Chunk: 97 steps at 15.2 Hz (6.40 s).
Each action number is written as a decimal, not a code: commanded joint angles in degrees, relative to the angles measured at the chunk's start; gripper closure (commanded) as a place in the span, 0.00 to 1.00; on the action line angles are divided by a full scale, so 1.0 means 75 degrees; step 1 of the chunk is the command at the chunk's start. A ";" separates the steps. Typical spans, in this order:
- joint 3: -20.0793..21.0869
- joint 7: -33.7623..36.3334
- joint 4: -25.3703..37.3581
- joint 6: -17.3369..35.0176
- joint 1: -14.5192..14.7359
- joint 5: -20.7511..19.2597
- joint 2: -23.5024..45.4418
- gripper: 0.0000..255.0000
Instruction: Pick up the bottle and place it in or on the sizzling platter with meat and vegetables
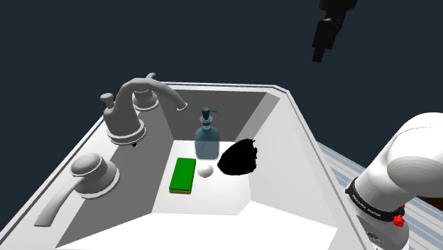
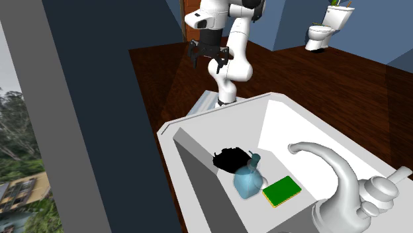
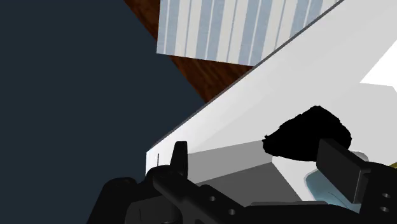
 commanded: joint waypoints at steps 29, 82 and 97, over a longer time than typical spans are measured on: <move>0.2930 0.4206 0.2697 0.3225 0.0827 -0.0400 0.6182 0.00; 0.2652 0.3333 0.3377 0.1396 0.0639 0.0157 0.4826 1.00; 0.1760 0.2046 0.1761 0.0627 0.0519 0.0660 0.2219 1.00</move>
